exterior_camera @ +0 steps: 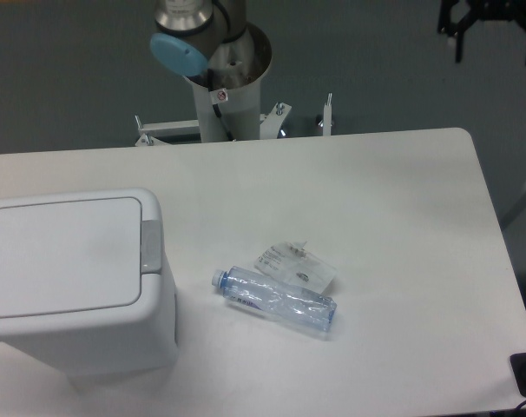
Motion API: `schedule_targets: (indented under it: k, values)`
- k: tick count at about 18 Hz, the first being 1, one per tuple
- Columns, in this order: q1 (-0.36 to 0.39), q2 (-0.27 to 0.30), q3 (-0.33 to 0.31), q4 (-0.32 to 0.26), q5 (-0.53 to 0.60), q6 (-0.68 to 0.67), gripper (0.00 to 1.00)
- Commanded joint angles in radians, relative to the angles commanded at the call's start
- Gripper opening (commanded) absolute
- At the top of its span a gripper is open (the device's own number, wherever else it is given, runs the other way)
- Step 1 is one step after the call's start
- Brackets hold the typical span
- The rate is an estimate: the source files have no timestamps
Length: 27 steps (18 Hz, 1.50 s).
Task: Open the trash can
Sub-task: 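Move the open gripper down into view above the table, then lower the open gripper toward the lid edge of the white trash can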
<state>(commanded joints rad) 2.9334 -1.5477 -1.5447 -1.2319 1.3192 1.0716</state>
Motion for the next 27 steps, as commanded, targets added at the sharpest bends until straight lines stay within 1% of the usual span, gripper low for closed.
schedule_targets:
  k: [2,5,6,7,8,9,10,11,13,15,17,19,20,21,25,27]
  values:
    - [-0.074,-0.003,0.008,0.023,-0.003,-0.141,1.00]
    - [-0.167,-0.005,0.006,0.023,-0.009,-0.351,1.00]
    - [-0.224,-0.012,0.011,0.023,-0.035,-0.483,1.00]
    - [-0.273,-0.020,0.012,0.023,-0.090,-0.595,1.00]
    - [-0.289,-0.025,0.011,0.023,-0.130,-0.651,1.00]
    - [-0.301,-0.043,0.014,0.023,-0.194,-0.704,1.00]
    - [-0.334,-0.066,0.012,0.023,-0.259,-0.740,1.00]
    - [-0.362,-0.081,0.009,0.026,-0.280,-0.749,1.00]
    - [-0.416,-0.110,0.012,0.032,-0.285,-0.769,1.00]
    - [-0.456,-0.136,0.009,0.055,-0.287,-0.797,1.00]
    - [-0.494,-0.170,0.009,0.121,-0.314,-0.870,1.00]
    - [-0.500,-0.198,0.008,0.204,-0.327,-0.991,1.00]
    - [-0.502,-0.201,0.002,0.236,-0.328,-1.024,1.00]
    - [-0.510,-0.203,-0.003,0.252,-0.328,-1.030,1.00]
    - [-0.536,-0.216,-0.014,0.255,-0.327,-1.036,1.00]
    - [-0.553,-0.216,-0.031,0.256,-0.321,-1.035,1.00]
